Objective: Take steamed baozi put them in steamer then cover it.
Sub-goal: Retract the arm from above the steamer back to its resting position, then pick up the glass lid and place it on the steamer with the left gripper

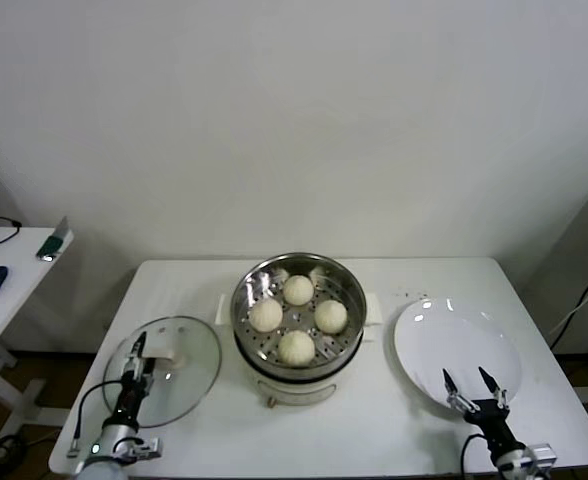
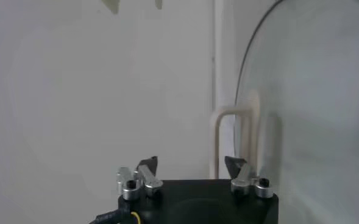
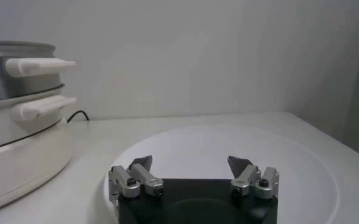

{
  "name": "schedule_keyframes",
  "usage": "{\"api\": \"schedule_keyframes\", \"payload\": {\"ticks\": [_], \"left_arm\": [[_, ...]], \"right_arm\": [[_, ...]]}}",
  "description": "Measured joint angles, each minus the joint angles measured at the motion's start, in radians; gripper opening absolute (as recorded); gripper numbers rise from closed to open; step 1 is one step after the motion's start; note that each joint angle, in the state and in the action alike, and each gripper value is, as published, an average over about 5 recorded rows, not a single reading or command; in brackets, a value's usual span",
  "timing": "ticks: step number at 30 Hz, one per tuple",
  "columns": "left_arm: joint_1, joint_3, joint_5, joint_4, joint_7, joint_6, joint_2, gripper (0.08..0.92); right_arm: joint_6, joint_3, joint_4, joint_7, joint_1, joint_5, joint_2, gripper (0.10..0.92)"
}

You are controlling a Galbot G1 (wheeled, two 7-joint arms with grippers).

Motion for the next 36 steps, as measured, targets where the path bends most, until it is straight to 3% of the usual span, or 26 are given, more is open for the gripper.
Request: {"api": "schedule_keyframes", "payload": {"ticks": [18,26,36], "left_arm": [[-0.017,-0.001,0.03,0.046,-0.004,-0.031,0.003,0.175],[-0.002,0.0,0.01,0.012,0.017,-0.031,0.016,0.138],[0.046,-0.016,-0.084,-0.166,0.111,0.016,0.056,0.138]], "right_arm": [[-0.001,-0.004,-0.005,-0.002,-0.003,-0.016,0.02,0.823],[-0.003,0.004,-0.005,-0.003,-0.006,-0.025,0.023,0.823],[-0.003,0.004,-0.011,-0.001,-0.01,-0.037,0.026,0.823]]}}
